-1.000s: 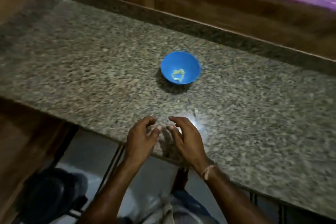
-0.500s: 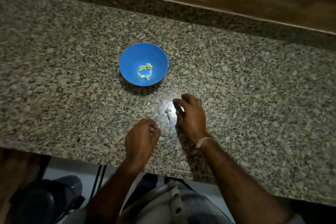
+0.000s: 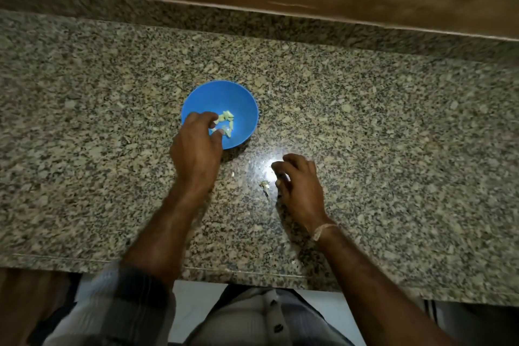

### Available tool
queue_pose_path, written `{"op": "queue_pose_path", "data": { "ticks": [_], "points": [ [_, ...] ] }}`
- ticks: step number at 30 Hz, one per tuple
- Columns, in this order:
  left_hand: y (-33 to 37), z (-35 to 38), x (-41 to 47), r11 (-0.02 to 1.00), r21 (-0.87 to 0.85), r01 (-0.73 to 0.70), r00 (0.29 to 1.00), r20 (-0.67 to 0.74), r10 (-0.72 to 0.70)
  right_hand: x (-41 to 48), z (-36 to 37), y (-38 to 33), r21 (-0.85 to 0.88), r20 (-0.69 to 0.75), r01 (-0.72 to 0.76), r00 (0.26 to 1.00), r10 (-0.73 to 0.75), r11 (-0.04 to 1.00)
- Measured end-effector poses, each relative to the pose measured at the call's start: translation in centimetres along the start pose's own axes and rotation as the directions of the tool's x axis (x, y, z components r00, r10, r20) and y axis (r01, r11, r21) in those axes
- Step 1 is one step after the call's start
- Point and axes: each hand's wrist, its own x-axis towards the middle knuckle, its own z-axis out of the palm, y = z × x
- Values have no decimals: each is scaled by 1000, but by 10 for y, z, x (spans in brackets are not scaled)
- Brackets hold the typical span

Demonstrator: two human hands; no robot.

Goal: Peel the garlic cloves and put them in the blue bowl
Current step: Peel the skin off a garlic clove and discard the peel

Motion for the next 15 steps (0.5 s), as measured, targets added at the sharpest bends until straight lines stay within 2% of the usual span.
{"op": "queue_pose_path", "data": {
  "ticks": [2,3,5,7,12,14,15],
  "points": [
    [1,7,-25,994,-70,-84,996,-28,82,-5,-2,5,110,-20,-8,1000,11,994],
    [3,14,-42,989,-129,-77,997,18,79,-8,-4,8,175,-33,-10,999,16,984],
    [8,34,-74,970,-234,66,981,190,-20,-16,-7,10,283,-37,-19,999,31,959],
    [10,54,-93,951,-245,187,949,295,-110,-24,-9,9,317,-18,-31,999,39,948],
    [11,75,-99,963,-211,169,946,310,-99,-32,-5,8,321,53,-36,998,20,946],
    [11,77,-101,951,-219,216,939,312,-142,-33,-5,10,339,56,-43,998,26,940],
    [10,77,-103,920,-278,277,928,325,-181,-33,-6,10,362,53,-59,998,42,930]
  ]
}}
